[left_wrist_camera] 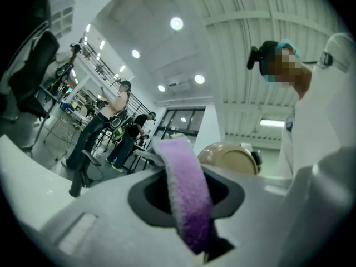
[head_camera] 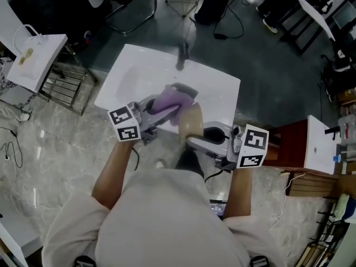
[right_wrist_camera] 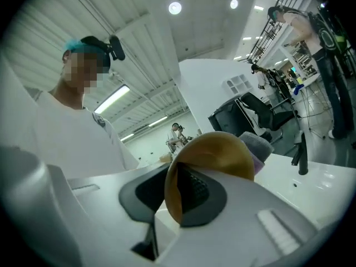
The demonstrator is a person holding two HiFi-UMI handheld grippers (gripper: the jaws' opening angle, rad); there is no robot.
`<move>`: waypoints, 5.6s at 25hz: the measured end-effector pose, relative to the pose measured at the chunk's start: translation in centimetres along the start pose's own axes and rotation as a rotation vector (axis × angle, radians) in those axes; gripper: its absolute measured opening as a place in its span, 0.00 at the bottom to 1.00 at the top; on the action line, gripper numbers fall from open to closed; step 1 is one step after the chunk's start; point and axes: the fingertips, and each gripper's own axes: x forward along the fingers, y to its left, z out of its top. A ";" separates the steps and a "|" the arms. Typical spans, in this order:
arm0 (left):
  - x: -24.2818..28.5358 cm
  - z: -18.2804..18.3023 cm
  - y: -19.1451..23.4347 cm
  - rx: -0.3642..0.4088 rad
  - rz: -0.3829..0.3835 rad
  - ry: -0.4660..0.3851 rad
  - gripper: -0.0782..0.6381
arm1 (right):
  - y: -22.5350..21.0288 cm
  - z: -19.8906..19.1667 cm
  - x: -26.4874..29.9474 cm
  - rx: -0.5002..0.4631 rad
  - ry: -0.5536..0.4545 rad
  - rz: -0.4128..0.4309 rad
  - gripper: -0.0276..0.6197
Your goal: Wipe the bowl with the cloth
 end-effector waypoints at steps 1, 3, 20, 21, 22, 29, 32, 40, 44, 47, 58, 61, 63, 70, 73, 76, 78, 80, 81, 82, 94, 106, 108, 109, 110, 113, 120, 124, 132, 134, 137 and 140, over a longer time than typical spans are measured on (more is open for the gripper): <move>-0.2 0.2 0.0 -0.034 0.006 -0.037 0.24 | 0.0 0.6 -0.2 0.009 -0.030 0.012 0.10; -0.6 0.4 0.1 -0.089 0.023 -0.098 0.24 | -0.2 1.8 -0.4 0.020 -0.083 0.028 0.09; -0.4 -1.1 -2.4 -0.250 0.104 -0.242 0.24 | -4.5 5.2 -0.4 0.023 -0.256 -0.136 0.07; -0.6 -1.0 -2.6 -0.236 0.103 -0.238 0.24 | -4.7 5.1 -0.4 0.029 -0.261 -0.152 0.07; -0.6 -0.9 -2.9 -0.223 0.099 -0.234 0.24 | -5.1 5.0 -0.5 0.036 -0.263 -0.171 0.07; -0.4 -0.2 -4.8 -0.109 0.052 -0.214 0.24 | -7.5 3.7 -1.0 0.103 -0.242 -0.278 0.06; -0.3 0.3 -5.6 -0.091 0.040 -0.226 0.24 | -8.1 2.4 -1.3 0.132 -0.212 -0.307 0.06; -0.3 0.4 -7.3 0.073 0.037 -0.164 0.24 | -8.0 -1.3 -1.5 0.171 -0.111 -0.310 0.06; 0.0 -0.4 -7.4 0.164 0.029 -0.044 0.24 | -8.0 -3.3 -1.4 0.147 -0.019 -0.330 0.06; 0.4 -0.5 -7.1 0.205 0.036 0.004 0.24 | -8.1 -5.9 -0.9 0.126 0.122 -0.349 0.06; 0.5 0.4 -4.3 0.272 0.048 0.105 0.24 | -5.4 -6.8 1.2 0.119 0.177 -0.206 0.07; 0.3 0.5 -3.8 0.286 0.041 0.136 0.24 | -4.6 -6.7 1.3 0.098 0.200 -0.177 0.07; 0.4 0.4 -3.6 0.279 0.024 0.156 0.24 | -4.2 -6.7 1.3 0.087 0.211 -0.158 0.08; 0.2 0.1 -2.3 0.229 0.018 0.185 0.24 | -2.1 -6.2 0.7 0.075 0.188 -0.071 0.09; 0.1 0.1 -2.0 0.181 0.012 0.175 0.24 | -1.1 -5.7 0.5 0.070 0.156 -0.027 0.09; -0.4 -0.1 -0.9 0.120 0.003 0.171 0.24 | -1.0 -5.1 0.8 0.052 0.149 -0.005 0.09; -0.9 -0.4 -0.3 0.034 -0.016 0.146 0.24 | -0.5 -4.8 1.1 0.039 0.145 0.021 0.09; -1.1 -1.0 -0.1 -0.026 -0.025 0.129 0.24 | -0.1 -4.7 1.1 0.027 0.148 0.040 0.10; -1.1 -1.2 0.0 -0.032 -0.027 0.129 0.24 | 0.1 -4.7 1.2 0.021 0.153 0.047 0.10; -1.1 -1.5 0.0 -0.030 -0.033 0.134 0.24 | 0.2 -4.7 1.2 0.015 0.158 0.056 0.10; -1.2 -5.9 -0.4 -0.149 -0.019 0.098 0.24 | 0.7 -2.7 0.8 -0.033 0.053 0.084 0.07; -1.0 -5.8 -3.2 -0.279 -0.038 -0.052 0.24 | -1.9 1.2 0.6 0.064 -0.187 -0.064 0.07; -1.1 -5.6 -3.6 -0.264 -0.047 -0.049 0.24 | -2.5 1.7 0.5 0.085 -0.226 -0.104 0.07; -1.0 -5.5 -3.8 -0.257 -0.053 -0.048 0.24 | -3.0 1.8 0.3 0.097 -0.244 -0.129 0.07; -1.0 -5.3 -4.0 -0.249 -0.060 -0.047 0.24 | -3.5 2.0 0.1 0.111 -0.262 -0.157 0.07; -0.6 -4.8 -5.0 -0.225 -0.094 -0.049 0.24 | -5.1 2.2 -0.7 0.152 -0.305 -0.240 0.07; -0.3 -3.5 -6.9 -0.120 -0.168 -0.026 0.24 | -7.0 0.6 -1.3 0.168 -0.242 -0.357 0.06; -0.5 -1.5 -7.0 -0.047 -0.171 -0.032 0.24 | -7.5 -0.5 -1.4 0.177 -0.191 -0.384 0.06; -1.2 1.1 -7.4 0.041 -0.163 -0.080 0.24 | -6.7 -2.2 -0.7 0.147 -0.066 -0.382 0.06; -1.3 1.0 -7.3 0.069 -0.143 -0.072 0.24 | -6.6 -2.8 -0.4 0.141 -0.017 -0.379 0.06; -1.0 0.5 -7.6 0.163 -0.118 -0.005 0.24 | -6.1 -4.0 0.2 0.180 0.044 -0.341 0.06; -0.7 -0.2 -7.5 0.249 -0.086 0.079 0.24 | -6.0 -5.1 0.5 0.188 0.113 -0.347 0.06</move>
